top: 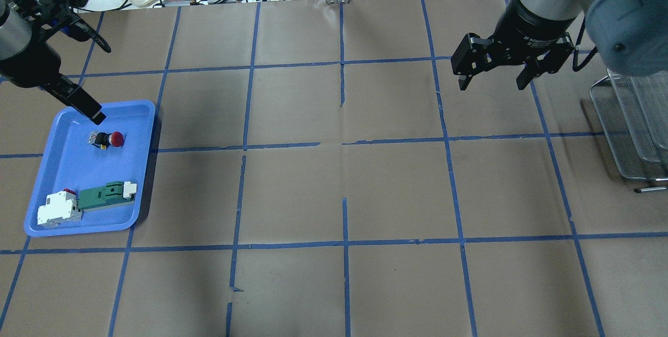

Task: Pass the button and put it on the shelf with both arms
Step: 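Move the left gripper down toward the red button in the blue tray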

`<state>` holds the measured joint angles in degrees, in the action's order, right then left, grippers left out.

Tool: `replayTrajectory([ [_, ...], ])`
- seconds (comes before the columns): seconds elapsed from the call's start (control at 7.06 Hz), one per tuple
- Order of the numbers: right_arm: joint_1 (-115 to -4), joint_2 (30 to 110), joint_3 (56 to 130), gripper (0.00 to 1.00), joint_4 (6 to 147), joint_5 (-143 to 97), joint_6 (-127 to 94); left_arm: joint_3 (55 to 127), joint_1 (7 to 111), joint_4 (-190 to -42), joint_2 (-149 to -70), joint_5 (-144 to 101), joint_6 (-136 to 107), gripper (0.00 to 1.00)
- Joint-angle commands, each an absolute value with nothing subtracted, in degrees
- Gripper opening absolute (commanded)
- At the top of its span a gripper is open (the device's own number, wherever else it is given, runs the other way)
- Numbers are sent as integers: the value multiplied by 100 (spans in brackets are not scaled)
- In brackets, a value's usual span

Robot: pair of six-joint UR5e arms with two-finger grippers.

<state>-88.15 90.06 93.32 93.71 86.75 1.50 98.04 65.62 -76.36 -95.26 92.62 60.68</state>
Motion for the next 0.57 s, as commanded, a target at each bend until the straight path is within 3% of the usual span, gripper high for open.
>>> replayTrajectory([
  [0.0, -8815, 9000, 9334, 100, 9369, 8675, 149, 10220, 6188, -6142, -10026, 9290, 8392, 100],
  [0.42, -8815, 9009, 9334, 100, 9369, 8675, 149, 10178, 6064, -5173, -10887, 9229, 10934, 100],
])
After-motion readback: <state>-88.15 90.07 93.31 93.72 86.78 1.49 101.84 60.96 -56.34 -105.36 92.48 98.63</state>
